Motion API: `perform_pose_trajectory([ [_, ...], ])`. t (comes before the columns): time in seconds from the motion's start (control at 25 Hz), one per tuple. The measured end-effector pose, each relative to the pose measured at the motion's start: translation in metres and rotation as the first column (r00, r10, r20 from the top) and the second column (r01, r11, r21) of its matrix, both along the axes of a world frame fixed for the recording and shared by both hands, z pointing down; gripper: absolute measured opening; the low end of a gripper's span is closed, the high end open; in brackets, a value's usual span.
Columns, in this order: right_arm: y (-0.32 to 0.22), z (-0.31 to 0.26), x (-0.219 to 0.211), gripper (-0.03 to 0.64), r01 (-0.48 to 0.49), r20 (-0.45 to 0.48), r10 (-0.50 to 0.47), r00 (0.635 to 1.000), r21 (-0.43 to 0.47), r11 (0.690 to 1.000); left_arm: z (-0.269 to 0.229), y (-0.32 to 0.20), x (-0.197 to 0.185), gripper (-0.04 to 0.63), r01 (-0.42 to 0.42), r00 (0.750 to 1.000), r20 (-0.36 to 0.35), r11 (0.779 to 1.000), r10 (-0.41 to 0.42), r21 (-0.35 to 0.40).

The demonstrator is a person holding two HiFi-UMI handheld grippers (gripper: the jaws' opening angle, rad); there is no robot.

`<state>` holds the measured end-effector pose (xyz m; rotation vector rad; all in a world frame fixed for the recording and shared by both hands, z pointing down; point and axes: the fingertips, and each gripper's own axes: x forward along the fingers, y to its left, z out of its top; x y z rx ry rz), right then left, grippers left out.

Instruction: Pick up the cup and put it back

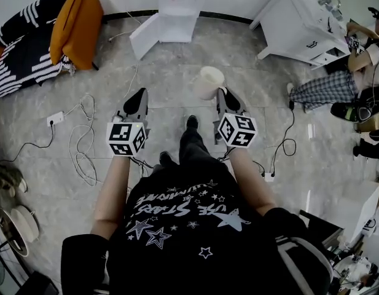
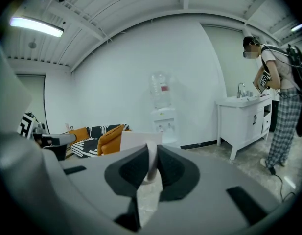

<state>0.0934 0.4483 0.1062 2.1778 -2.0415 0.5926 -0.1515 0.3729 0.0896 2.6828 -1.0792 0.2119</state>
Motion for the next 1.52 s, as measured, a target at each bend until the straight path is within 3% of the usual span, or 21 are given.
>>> perform_pose_trajectory([
  [0.36,-0.039,0.037,0.06,0.043,-0.008,0.023,0.009,1.0,-0.069,0.998,0.024,-0.046,0.056,0.009,0.0,0.999,0.04,0.999,0.002,-0.048],
  [0.64,-0.121,0.059,0.114,0.043,0.093,0.013,-0.092,0.996,-0.069,0.993,0.049,-0.116,0.124,0.009,0.013,0.996,0.088,0.997,-0.007,-0.076],
  [0.76,-0.155,0.075,0.131,0.043,0.146,0.018,-0.145,0.989,-0.089,0.985,0.056,-0.142,0.143,0.009,0.061,0.994,0.092,0.995,-0.053,-0.079],
  [0.92,-0.193,0.094,0.14,0.043,0.207,0.028,-0.205,0.978,-0.122,0.971,0.069,-0.164,0.149,0.009,0.126,0.988,0.099,0.987,-0.117,-0.102],
  [1.16,-0.234,0.134,0.136,0.041,0.247,0.046,-0.243,0.969,-0.195,0.949,0.101,-0.185,0.145,0.009,0.143,0.983,0.139,0.979,-0.123,-0.148],
  [1.52,-0.317,0.204,0.111,0.042,0.179,0.059,-0.169,0.984,-0.296,0.938,0.178,-0.266,0.129,0.009,0.101,0.985,0.156,0.971,-0.068,-0.217],
])
